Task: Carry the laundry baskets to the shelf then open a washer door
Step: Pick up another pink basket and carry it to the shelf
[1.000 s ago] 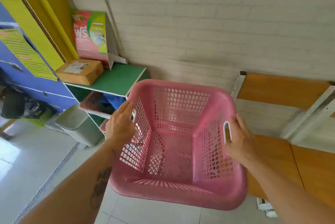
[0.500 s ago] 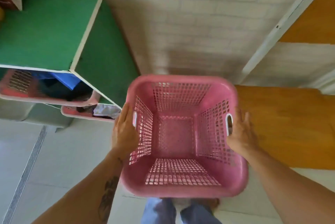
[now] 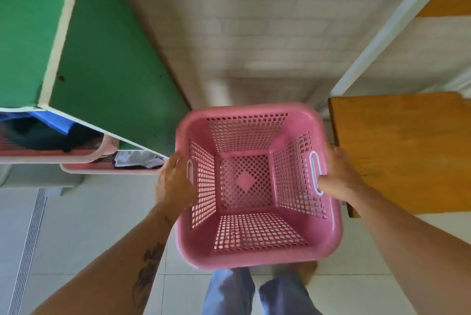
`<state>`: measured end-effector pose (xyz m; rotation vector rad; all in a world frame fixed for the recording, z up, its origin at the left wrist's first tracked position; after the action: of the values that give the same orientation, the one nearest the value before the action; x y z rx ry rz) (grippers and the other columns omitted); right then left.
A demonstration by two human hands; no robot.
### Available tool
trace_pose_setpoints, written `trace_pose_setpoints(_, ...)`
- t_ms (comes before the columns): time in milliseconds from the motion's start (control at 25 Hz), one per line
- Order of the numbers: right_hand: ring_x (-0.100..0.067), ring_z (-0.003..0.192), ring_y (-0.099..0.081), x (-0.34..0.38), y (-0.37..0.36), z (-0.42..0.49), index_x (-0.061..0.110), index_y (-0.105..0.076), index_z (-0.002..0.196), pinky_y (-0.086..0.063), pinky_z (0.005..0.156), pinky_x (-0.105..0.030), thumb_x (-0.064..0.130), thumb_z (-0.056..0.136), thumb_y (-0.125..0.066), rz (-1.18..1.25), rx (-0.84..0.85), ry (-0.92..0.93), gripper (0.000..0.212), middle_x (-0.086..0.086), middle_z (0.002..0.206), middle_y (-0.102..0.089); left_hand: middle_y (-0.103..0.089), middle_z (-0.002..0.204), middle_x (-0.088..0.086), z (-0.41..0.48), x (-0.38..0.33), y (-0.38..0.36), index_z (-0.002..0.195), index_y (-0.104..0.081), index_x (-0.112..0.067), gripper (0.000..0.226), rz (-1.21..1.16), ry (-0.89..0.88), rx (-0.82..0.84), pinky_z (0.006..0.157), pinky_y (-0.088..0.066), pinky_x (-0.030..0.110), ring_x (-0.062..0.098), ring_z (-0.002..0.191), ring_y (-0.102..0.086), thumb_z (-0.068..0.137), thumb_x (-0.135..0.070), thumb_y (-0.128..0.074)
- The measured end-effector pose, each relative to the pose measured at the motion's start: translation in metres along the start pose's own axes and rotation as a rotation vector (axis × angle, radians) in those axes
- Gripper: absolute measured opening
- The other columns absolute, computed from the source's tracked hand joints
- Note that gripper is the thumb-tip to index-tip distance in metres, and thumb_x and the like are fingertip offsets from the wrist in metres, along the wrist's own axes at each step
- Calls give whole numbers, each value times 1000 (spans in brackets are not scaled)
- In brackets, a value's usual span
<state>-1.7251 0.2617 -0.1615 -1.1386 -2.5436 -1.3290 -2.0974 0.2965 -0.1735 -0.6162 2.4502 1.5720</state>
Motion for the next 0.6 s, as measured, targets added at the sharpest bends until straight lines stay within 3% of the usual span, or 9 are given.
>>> trace_pose_setpoints(80,-28,116,-56,10,25,-20,38,-33,140,-57,81,-37,2,73,-68,39,-32,10,83,-3,137,-42,-64,105,2,-4,-21,26,103,-63,-23,42,-42,26,7,73,-58,39,28,89,-65,68,-6,-47)
trace_pose_setpoints(200,-25,144,-28,24,75,-73,22,-21,152,-35,111,-44,22,89,-63,-1,-86,11,77,0,159,-22,-65,119,0,-22,-79,68,117,-65,-27,48,-70,-72,70,75,-55,31,20,89,-63,76,-7,-50)
trace_pose_setpoints(360,-21,148,-19,13,151,-154,20,-18,154,-24,117,-40,24,92,-55,31,-175,10,72,-1,162,-16,-69,117,-2,-65,-189,119,123,-63,-23,47,-10,-302,78,55,-44,14,14,80,-62,81,-5,-51)
trace_pose_setpoints(440,-22,148,-19,-6,185,-191,19,-18,154,-24,118,-39,26,93,-53,53,-225,12,70,-2,162,-16,-68,120,2,-89,-245,133,125,-62,-21,48,26,-396,77,72,-56,27,23,96,-67,79,-10,-51)
trace_pose_setpoints(520,-23,147,-21,-31,217,-230,17,-20,154,-25,117,-39,27,94,-51,68,-283,10,68,-3,162,-19,-64,129,2,-122,-303,136,129,-60,-20,52,57,-513,95,95,-51,37,26,115,-61,78,-14,-50)
trace_pose_setpoints(600,-25,145,-26,-69,249,-276,16,-25,152,-28,116,-40,28,92,-50,99,-365,6,66,-2,159,-25,-60,133,0,-167,-365,129,130,-58,-21,53,85,-622,106,99,-47,34,25,119,-58,79,-15,-48)
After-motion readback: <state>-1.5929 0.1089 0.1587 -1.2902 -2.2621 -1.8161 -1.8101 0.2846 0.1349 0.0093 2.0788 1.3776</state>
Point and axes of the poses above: each hand's wrist, its own z-axis towards the middle knuckle, its own y-axis out of the back of the hand, x = y × z, the point moved 7 cm from there along z, towards the middle knuckle
